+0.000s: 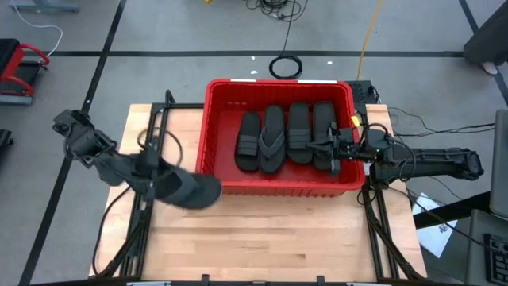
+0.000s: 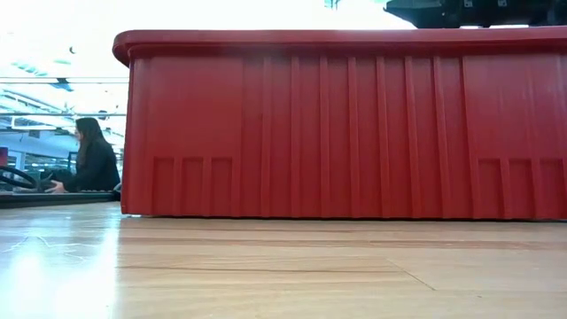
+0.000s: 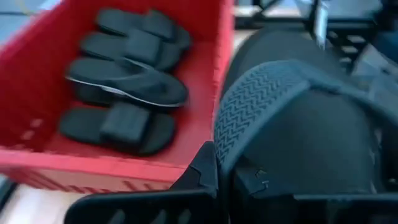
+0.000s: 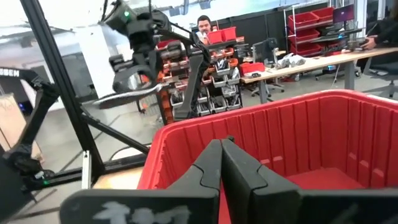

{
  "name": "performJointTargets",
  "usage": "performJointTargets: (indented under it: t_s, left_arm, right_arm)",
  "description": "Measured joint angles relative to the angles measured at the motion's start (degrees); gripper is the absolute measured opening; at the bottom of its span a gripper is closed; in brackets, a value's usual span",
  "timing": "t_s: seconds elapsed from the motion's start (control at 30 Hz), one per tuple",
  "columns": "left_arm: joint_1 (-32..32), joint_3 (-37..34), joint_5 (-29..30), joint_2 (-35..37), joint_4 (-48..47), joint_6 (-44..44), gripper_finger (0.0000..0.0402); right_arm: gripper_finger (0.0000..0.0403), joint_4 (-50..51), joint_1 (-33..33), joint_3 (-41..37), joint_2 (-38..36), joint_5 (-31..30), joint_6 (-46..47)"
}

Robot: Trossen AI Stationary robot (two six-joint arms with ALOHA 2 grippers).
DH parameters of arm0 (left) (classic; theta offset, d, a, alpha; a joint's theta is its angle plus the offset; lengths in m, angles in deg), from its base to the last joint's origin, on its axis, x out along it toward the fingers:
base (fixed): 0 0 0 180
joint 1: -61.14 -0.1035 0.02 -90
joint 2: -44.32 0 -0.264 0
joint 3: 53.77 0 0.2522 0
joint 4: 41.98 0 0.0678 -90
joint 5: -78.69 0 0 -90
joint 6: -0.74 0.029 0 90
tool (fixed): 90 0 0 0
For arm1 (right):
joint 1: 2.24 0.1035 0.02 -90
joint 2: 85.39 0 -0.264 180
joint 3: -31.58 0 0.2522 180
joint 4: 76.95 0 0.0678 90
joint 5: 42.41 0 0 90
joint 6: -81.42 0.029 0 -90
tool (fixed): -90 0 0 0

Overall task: Pick and place slides into bin
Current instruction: Put the black slipper into the red bin

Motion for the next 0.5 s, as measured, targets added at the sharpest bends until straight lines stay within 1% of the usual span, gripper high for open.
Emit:
performJointTargets:
  t_s: [0.1,0.27,0.33,0.4,0.5]
  left_arm:
    - [1.0,-3.3,4.1,3.4,2.3,-0.7,0.0000]
    - [3.2,-11.4,5.9,10.4,7.2,-5.3,0.0000]
    - [3.8,-13.7,8.0,13.7,9.9,-5.2,0.0000]
    - [3.5,-14.8,10.5,16.0,13.0,-1.7,0.0000]
    - [0.9,-13.9,14.9,16.5,17.5,6.3,0.0000]
  right_arm:
    - [0.0000,0.3,0.0,0.0,0.0,0.0,-1.4]
    - [0.0000,0.3,0.0,0.0,0.0,0.0,-0.8]
    - [0.0000,0.2,0.0,0.0,0.0,0.0,-0.1]
    - [0.0000,0.2,0.0,0.0,0.0,-0.1,-0.1]
    - [0.0000,0.0,0.0,0.0,0.0,-0.3,-0.1]
